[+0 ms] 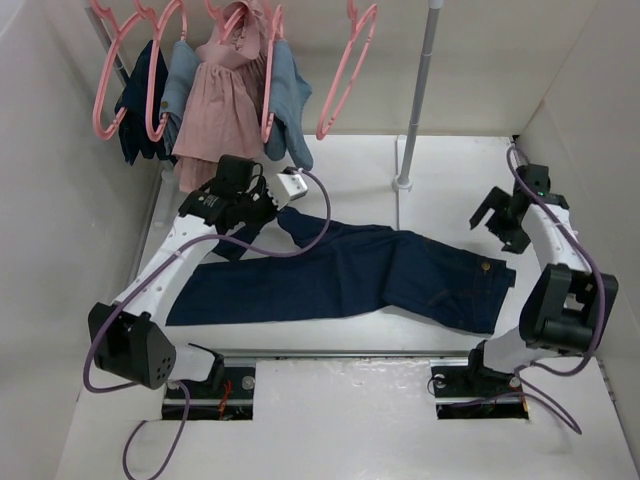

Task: Place the trousers on the hanger
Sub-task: Flatten out the trousers at the center of the board.

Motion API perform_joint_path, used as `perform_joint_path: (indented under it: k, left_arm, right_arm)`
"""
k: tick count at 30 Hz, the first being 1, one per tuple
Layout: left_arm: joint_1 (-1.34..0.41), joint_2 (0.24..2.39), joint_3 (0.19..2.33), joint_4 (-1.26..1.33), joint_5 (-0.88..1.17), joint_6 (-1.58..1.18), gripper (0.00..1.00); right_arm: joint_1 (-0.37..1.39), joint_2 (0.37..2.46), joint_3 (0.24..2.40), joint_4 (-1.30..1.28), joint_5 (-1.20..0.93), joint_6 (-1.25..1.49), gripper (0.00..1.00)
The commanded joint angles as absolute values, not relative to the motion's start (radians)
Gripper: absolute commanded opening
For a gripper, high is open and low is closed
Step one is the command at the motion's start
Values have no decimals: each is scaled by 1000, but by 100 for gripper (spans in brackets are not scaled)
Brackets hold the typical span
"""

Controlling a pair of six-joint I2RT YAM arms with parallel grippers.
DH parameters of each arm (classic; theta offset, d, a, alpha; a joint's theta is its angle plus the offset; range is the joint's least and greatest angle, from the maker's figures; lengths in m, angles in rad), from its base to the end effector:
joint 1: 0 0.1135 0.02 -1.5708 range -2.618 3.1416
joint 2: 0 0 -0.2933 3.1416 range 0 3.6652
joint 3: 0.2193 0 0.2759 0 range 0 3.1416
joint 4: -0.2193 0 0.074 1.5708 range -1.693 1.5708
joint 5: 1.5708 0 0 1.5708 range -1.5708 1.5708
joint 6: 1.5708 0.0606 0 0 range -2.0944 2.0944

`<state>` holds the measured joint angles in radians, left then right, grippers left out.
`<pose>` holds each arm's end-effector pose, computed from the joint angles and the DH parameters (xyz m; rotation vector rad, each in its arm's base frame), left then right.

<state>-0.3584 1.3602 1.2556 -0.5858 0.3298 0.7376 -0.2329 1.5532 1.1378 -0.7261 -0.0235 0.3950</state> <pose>0.3059 -0.1356 0.3483 1.3026 1.8007 -0.1654 0.3326 -0.0774 0.2306 0.8317 2.5839 0.0797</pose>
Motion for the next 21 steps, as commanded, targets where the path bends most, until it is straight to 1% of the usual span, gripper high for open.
perform_joint_path:
  k: [1,3,5,6,9,10,13,19,21]
  left_arm:
    - [-357,1279,1221,-597,341,707,0]
    - [-357,1269,1206,-597,341,707,0]
    - [-367,1259,1193,-588,341,707,0]
    - [-367,1250,1183,-578,341,697,0]
    - [-367,1241,1173,-569,331,687,0]
    - [-367,1241,1173,-569,331,687,0]
    - [-367,1223,1149,-558,331,687,0]
    - [-386,1194,1106,-529,331,687,0]
    - [-387,1184,1095,-519,331,676,0]
  right_arm:
    - [-255,1407,1238,-745,190,479,99]
    - [-319,1397,1247,-758,207,479,99]
    - [-392,1414,1229,-769,148,434,99]
    - [-475,1428,1217,-784,65,422,99]
    - [-561,1463,1137,-785,-76,382,99]
    - [-571,1463,1096,-772,-93,373,99]
    - [-580,1505,1071,-762,-171,373,99]
    - [-603,1572,1037,-681,-205,408,99]
    - [-603,1600,1026,-651,-273,408,99]
